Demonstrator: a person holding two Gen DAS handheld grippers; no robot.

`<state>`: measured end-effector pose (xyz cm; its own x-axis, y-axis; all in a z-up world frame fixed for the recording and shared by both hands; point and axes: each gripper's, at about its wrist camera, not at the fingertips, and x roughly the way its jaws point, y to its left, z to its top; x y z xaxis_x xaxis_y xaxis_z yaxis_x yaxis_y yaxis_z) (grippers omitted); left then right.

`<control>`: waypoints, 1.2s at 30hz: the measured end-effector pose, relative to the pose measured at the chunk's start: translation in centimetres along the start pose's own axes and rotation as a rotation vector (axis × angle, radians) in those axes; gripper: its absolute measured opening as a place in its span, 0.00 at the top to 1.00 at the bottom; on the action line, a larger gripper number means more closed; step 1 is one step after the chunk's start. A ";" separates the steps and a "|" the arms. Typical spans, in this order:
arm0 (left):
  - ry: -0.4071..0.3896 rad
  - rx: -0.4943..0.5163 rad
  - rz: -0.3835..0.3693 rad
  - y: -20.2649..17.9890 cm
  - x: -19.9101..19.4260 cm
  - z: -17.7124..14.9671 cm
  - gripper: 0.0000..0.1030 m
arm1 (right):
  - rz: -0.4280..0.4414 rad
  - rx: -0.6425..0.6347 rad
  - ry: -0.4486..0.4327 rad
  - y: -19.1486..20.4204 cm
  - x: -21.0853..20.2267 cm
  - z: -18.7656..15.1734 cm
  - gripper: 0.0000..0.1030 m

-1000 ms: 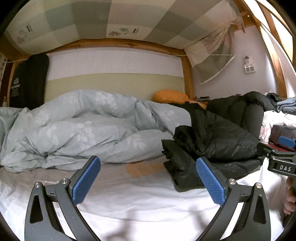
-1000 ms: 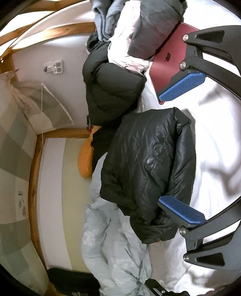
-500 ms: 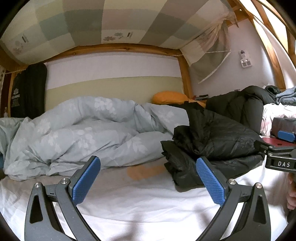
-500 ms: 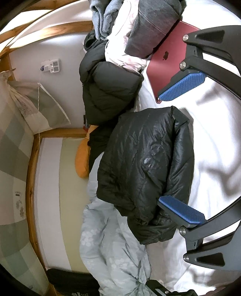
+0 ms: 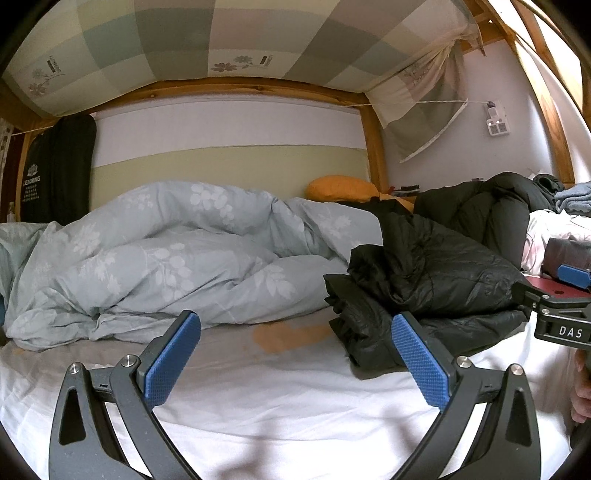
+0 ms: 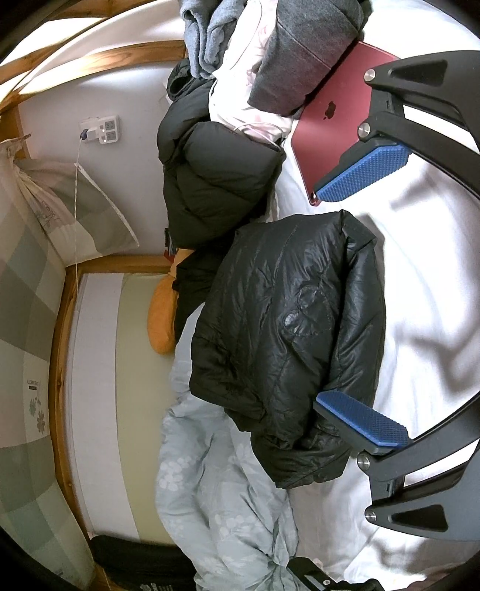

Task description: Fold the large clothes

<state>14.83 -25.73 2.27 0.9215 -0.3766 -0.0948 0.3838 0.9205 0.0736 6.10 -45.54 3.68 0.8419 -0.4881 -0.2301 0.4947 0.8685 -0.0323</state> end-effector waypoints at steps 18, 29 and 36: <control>0.018 0.012 0.007 0.0 0.6 -0.2 0.00 | 0.000 0.001 0.000 0.0 0.0 0.0 0.01; 0.025 0.009 0.006 0.2 0.6 -0.2 0.00 | -0.005 -0.017 -0.006 0.1 -0.1 -0.1 0.01; 0.030 0.011 0.004 0.1 0.6 -0.2 0.00 | -0.003 -0.014 -0.004 0.1 -0.1 -0.1 0.01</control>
<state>15.47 -25.81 2.02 0.9209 -0.3694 -0.1240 0.3808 0.9208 0.0849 6.07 -45.43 3.64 0.8414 -0.4907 -0.2264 0.4938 0.8683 -0.0470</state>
